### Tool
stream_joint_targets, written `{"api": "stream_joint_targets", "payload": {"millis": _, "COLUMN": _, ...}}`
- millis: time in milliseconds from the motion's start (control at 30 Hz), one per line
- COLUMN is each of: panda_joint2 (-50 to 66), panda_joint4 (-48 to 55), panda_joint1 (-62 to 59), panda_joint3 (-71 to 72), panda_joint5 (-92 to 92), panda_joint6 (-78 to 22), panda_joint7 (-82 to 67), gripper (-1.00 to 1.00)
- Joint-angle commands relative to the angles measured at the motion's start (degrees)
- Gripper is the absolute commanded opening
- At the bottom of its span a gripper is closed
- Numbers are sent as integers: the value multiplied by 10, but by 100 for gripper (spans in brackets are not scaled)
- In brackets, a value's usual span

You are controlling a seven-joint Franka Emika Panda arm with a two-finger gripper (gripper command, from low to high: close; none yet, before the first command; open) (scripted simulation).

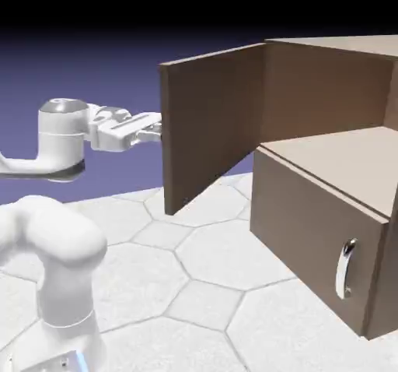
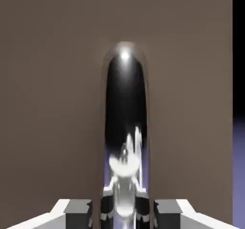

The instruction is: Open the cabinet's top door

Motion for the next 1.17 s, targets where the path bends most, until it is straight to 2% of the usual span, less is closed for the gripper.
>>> {"api": "stream_joint_targets", "payload": {"millis": 0, "panda_joint2": 14, "panda_joint4": 16, "panda_joint1": -8, "panda_joint3": 21, "panda_joint5": 18, "panda_joint6": -18, "panda_joint7": 4, "gripper": -100}}
{"api": "stream_joint_targets", "payload": {"millis": 300, "panda_joint2": 134, "panda_joint4": 192, "panda_joint1": -142, "panda_joint3": 205, "panda_joint5": 144, "panda_joint6": -175, "panda_joint7": 40, "gripper": -100}}
{"api": "stream_joint_targets", "payload": {"millis": 533, "panda_joint2": 181, "panda_joint4": 332, "panda_joint1": -285, "panda_joint3": 336, "panda_joint5": 200, "panda_joint6": -274, "panda_joint7": 52, "gripper": -100}}
{"api": "stream_joint_targets", "payload": {"millis": 800, "panda_joint2": 172, "panda_joint4": 479, "panda_joint1": -451, "panda_joint3": 460, "panda_joint5": 246, "panda_joint6": -360, "panda_joint7": 35, "gripper": -100}}
{"api": "stream_joint_targets", "payload": {"millis": 1133, "panda_joint2": 105, "panda_joint4": 683, "panda_joint1": -649, "panda_joint3": 566, "panda_joint5": 288, "panda_joint6": -468, "panda_joint7": -22, "gripper": -100}}
